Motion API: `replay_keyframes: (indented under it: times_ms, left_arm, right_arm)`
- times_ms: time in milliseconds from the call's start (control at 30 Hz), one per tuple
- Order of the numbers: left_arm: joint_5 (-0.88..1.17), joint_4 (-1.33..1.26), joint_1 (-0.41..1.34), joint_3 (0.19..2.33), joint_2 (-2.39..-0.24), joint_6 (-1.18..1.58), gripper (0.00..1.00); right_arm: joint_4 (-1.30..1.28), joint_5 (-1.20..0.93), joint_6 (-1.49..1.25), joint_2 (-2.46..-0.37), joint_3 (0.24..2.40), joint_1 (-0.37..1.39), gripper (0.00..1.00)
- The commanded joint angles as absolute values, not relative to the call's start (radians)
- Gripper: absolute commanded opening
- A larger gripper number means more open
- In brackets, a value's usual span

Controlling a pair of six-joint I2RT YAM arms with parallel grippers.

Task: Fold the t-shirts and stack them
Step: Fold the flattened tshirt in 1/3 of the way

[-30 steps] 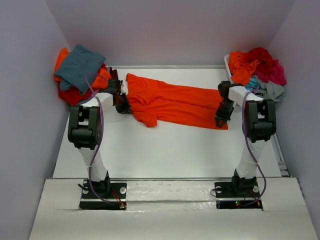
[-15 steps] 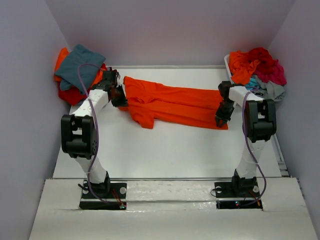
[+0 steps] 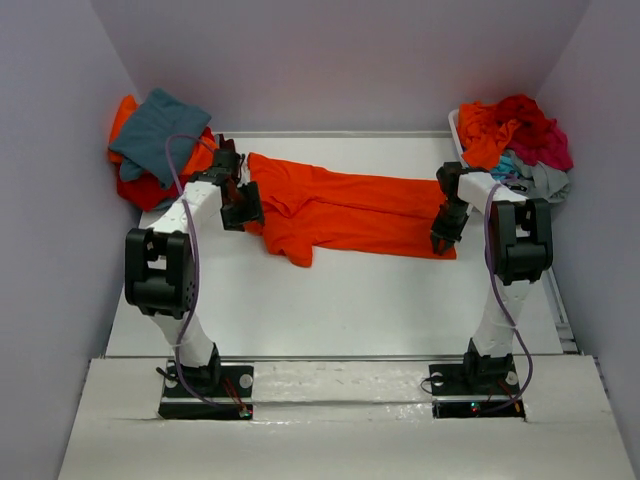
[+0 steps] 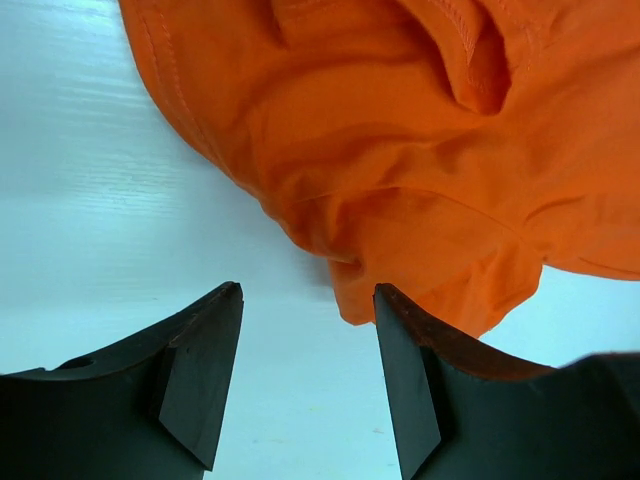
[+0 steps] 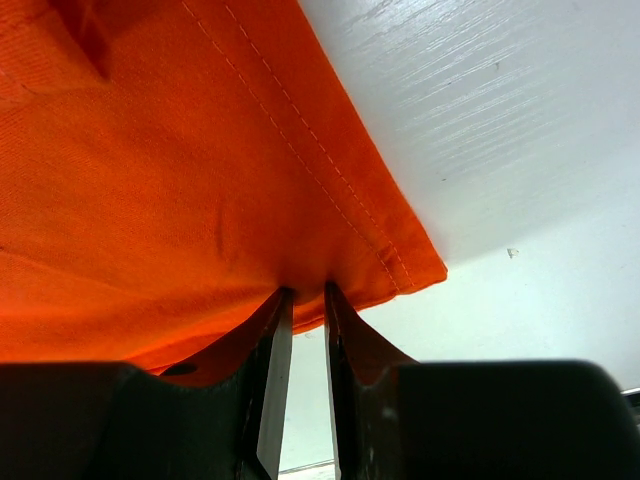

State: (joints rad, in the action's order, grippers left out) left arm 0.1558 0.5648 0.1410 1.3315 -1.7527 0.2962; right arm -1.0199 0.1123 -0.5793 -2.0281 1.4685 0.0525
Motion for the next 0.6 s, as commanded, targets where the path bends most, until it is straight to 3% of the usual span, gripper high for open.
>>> replay_keyframes:
  times_ms: [0,567]
  left_arm:
    - [0.15,0.574,0.149,1.312,-1.77,0.284,0.67]
    - [0.143,0.67,0.149,1.712,-2.051,0.279,0.68]
  right_arm:
    - [-0.985,0.192,-0.594,-2.017,1.468,0.014,0.25]
    - [-0.973,0.204,-0.583,-1.993,1.425,0.014,0.25]
